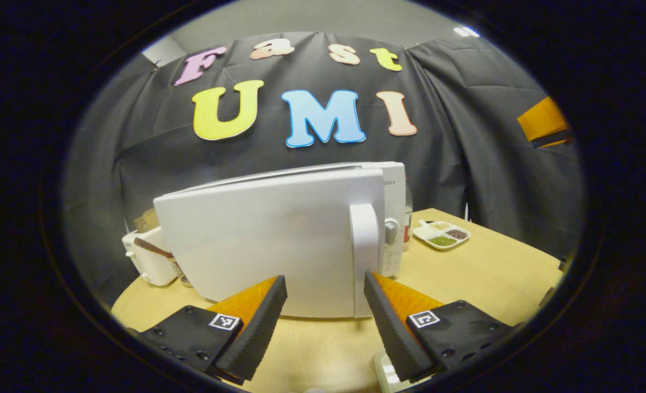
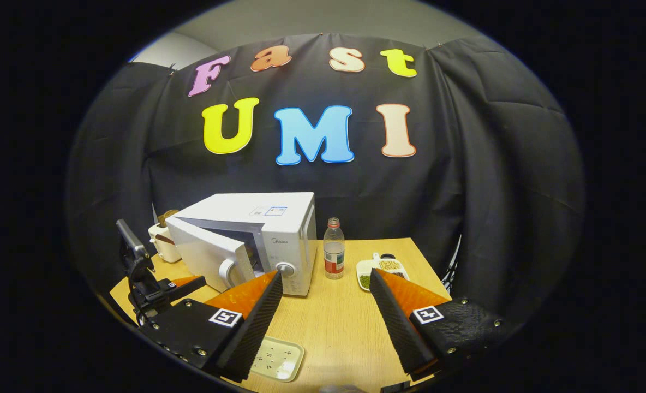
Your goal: Open the microwave oven with the left hand, put the food in, and close the microwave oven.
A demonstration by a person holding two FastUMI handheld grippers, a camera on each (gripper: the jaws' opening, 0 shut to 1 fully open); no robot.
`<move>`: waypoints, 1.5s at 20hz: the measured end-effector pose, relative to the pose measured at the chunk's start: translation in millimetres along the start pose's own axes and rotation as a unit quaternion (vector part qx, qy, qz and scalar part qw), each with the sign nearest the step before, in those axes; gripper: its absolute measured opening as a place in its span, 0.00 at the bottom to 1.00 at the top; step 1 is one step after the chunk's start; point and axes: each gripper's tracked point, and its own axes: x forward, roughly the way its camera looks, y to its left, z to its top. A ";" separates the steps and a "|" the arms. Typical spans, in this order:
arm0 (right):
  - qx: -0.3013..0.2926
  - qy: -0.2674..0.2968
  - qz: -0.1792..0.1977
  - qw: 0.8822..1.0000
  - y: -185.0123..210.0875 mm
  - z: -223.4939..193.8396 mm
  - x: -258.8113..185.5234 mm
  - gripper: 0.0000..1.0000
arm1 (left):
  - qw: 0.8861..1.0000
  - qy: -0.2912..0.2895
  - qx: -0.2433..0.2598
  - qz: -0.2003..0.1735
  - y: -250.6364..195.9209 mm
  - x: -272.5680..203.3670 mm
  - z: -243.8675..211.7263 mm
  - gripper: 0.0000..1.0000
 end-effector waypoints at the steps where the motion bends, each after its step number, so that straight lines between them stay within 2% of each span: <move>1: -0.001 0.002 -0.004 1.000 -4.5 -0.9 2.2 0.98 | 1.000 0.000 -0.001 -0.001 -2.0 7.6 1.0 0.95; 5: 0.000 0.003 -0.008 1.000 -12.2 -0.8 9.9 0.98 | 1.000 -0.001 -0.003 0.011 0.5 29.7 3.7 0.95; 7: 0.001 0.006 -0.008 1.000 -13.8 -3.7 15.7 0.98 | 1.000 -0.002 -0.008 0.020 3.6 39.8 6.8 0.99; 8: 0.004 0.009 -0.007 1.000 -14.4 -4.8 18.5 0.98 | 1.000 -0.002 -0.012 0.024 5.3 44.2 6.4 0.95; 11: 0.009 0.012 -0.011 1.000 -20.4 -6.4 22.6 0.98 | 0.999 -0.002 -0.017 0.034 4.7 56.2 9.0 0.97; 13: 0.006 0.011 -0.012 1.000 -23.9 -7.8 24.5 0.98 | 0.999 0.001 -0.019 0.027 -1.9 58.7 7.8 0.95; 19: 0.005 0.014 -0.021 1.000 -36.2 -12.7 23.8 0.98 | 0.999 -0.005 -0.030 0.041 -0.1 59.2 6.8 0.98; 20: 0.004 0.015 -0.021 1.000 -36.4 -12.9 23.8 0.98 | 0.999 -0.006 -0.026 0.046 -0.7 62.8 7.8 0.98; 21: 0.004 0.019 -0.018 1.000 -35.2 -15.2 23.8 0.98 | 0.997 -0.008 -0.014 0.070 8.2 67.8 10.8 0.99; 22: 0.003 0.021 -0.016 1.000 -33.9 -15.8 22.1 0.98 | 0.998 0.006 -0.028 0.055 -1.5 59.3 11.6 0.96; 24: 0.000 0.017 -0.015 1.000 -33.2 -13.3 19.2 0.98 | 0.997 -0.003 -0.046 0.063 -1.0 61.0 8.8 0.98; 26: 0.000 0.014 -0.009 1.000 -29.8 -11.9 14.1 0.98 | 0.997 -0.007 -0.035 0.066 0.5 56.5 15.1 0.95; 30: -0.001 0.002 -0.010 1.000 -32.2 -3.4 4.0 0.98 | 0.997 -0.007 -0.034 0.062 1.6 24.2 33.1 0.97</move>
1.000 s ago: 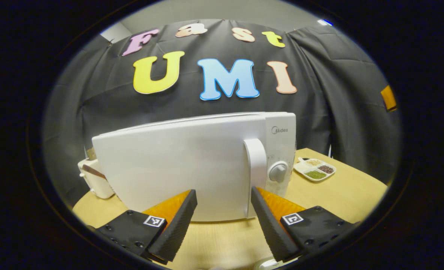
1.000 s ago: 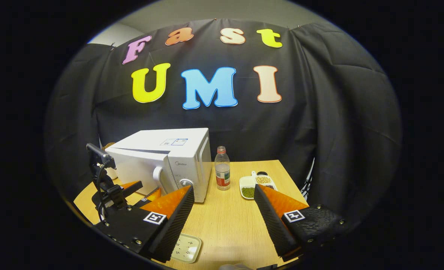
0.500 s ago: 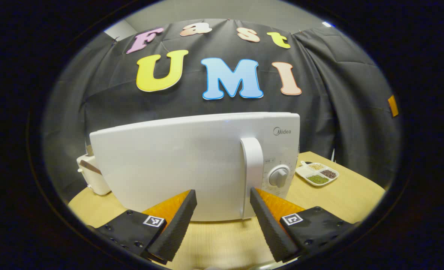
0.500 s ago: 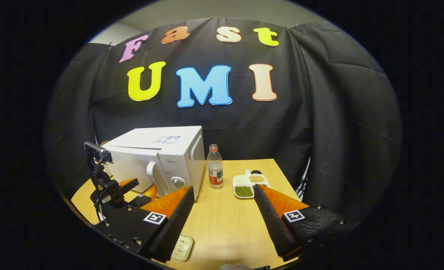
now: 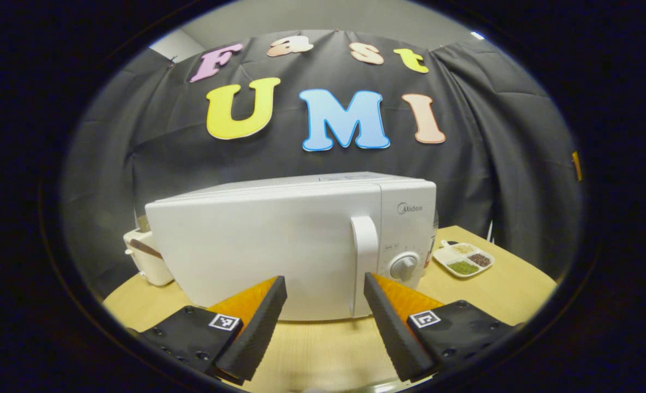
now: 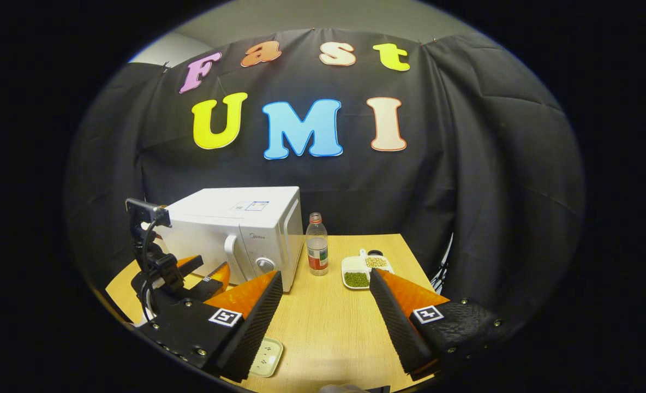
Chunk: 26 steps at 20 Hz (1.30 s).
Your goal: Open the microwave oven with the left hand, put the food in, and close the microwave oven.
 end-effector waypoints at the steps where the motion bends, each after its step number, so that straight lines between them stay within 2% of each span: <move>1: -0.001 -0.003 0.001 1.000 0.3 3.4 -3.7 0.98 | 1.000 -0.003 0.002 -0.001 0.6 -12.7 8.2 0.99; 4: 0.005 -0.020 0.005 1.000 -3.4 17.4 -21.5 0.98 | 1.000 -0.022 0.006 0.003 7.7 -58.2 46.3 0.97; 10: 0.001 -0.054 0.036 0.998 -11.5 39.4 -60.4 0.98 | 0.995 -0.079 0.002 0.056 37.9 -173.6 141.4 0.99; 15: 0.004 -0.060 0.062 0.996 -7.0 37.5 -86.3 0.98 | 0.993 -0.087 -0.002 0.081 48.1 -247.6 179.2 0.95; 19: 0.004 -0.076 0.070 0.995 0.5 49.3 -109.2 0.98 | 0.993 -0.077 -0.011 0.092 58.3 -284.5 191.4 0.99; 20: 0.005 -0.079 0.070 0.994 1.7 52.6 -112.3 0.98 | 0.992 -0.080 -0.021 0.090 59.9 -291.1 196.8 0.96; 26: 0.008 -0.100 0.048 0.994 -0.6 66.7 -124.4 0.98 | 0.992 -0.084 -0.030 0.089 80.2 -309.4 211.8 0.98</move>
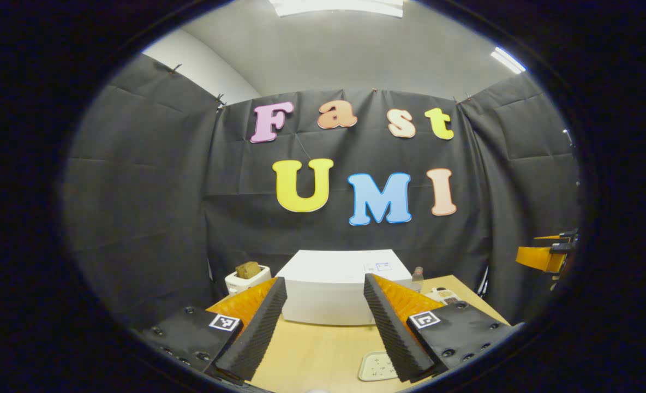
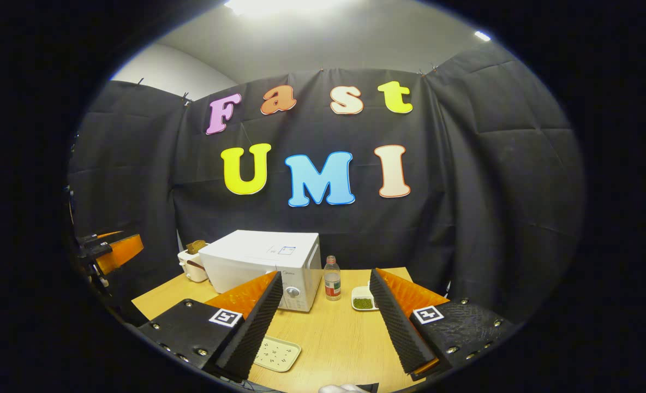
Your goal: Open the microwave oven with the left hand, put the food in, and close the microwave oven.
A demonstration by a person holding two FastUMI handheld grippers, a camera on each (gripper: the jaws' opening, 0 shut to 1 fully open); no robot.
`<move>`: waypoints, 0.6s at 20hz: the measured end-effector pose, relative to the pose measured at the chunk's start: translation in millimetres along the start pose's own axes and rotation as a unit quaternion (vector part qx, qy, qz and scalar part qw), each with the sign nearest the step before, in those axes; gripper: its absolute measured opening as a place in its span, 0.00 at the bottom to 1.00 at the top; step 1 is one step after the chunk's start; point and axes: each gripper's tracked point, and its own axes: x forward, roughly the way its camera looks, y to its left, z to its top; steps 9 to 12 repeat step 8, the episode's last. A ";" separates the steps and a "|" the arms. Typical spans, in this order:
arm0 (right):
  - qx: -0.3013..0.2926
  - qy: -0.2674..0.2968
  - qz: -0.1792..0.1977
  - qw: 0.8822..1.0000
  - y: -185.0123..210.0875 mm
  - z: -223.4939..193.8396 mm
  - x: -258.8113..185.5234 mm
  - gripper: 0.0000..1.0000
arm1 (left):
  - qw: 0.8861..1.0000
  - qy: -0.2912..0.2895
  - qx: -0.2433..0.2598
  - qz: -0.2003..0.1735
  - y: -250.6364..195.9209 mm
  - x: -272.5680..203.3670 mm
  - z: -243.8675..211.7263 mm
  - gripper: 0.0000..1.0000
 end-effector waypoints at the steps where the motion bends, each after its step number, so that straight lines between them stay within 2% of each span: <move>1: 0.002 -0.003 -0.004 1.000 0.1 1.7 1.2 0.98 | 1.000 -0.002 0.001 -0.002 1.4 0.9 1.9 0.98; 5: -0.001 -0.010 -0.025 1.000 -0.7 3.3 7.3 0.98 | 1.000 -0.003 0.004 -0.021 -1.3 7.8 4.5 0.94; 8: 0.005 -0.012 -0.030 0.999 4.2 4.6 11.3 0.98 | 0.999 0.001 0.006 -0.035 -2.1 16.4 3.3 0.97; 12: 0.005 -0.012 -0.030 0.999 4.2 4.6 11.3 0.98 | 0.999 0.001 0.006 -0.035 -2.1 16.4 3.3 0.97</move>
